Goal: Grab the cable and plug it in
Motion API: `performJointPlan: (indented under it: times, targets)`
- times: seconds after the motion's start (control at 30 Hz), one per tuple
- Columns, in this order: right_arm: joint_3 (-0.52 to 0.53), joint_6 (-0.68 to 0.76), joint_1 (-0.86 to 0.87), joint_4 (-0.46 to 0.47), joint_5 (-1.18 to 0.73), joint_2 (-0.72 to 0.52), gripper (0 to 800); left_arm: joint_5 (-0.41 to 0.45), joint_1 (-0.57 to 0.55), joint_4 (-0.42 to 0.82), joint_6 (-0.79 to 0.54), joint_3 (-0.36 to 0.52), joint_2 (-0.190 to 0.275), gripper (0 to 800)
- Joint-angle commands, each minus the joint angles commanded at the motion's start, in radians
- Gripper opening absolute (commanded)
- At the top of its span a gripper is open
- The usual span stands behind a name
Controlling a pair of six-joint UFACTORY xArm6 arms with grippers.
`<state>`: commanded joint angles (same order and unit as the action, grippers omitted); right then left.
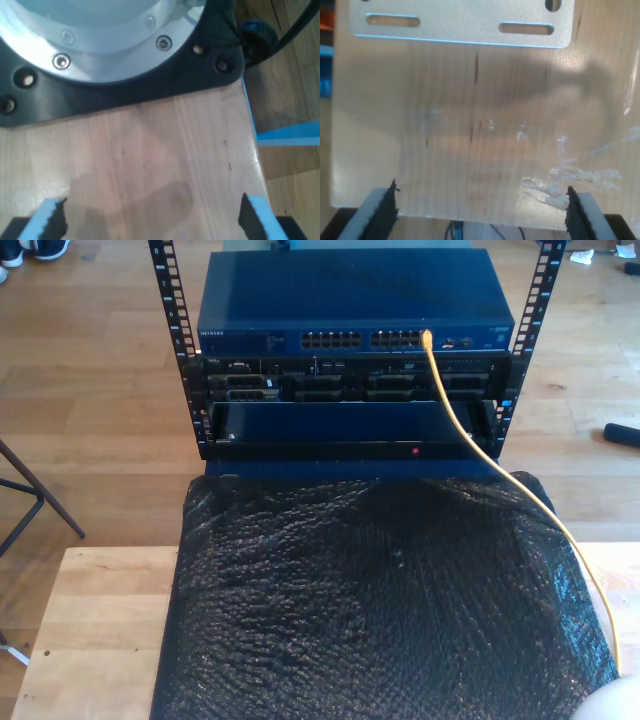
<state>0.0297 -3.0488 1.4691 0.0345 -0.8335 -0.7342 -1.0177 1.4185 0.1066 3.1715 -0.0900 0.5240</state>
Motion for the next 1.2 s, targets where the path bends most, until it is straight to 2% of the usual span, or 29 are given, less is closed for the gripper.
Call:
performJointPlan:
  times: [0.13,1.2]
  targets:
    - [0.028,0.003,0.005,0.0,0.06,0.0,799,0.002,0.0,0.0,0.0,0.0,0.0,800]
    - [0.028,0.003,0.009,0.0,0.063,0.0,800,0.0,0.0,0.0,0.0,0.0,0.0,800]
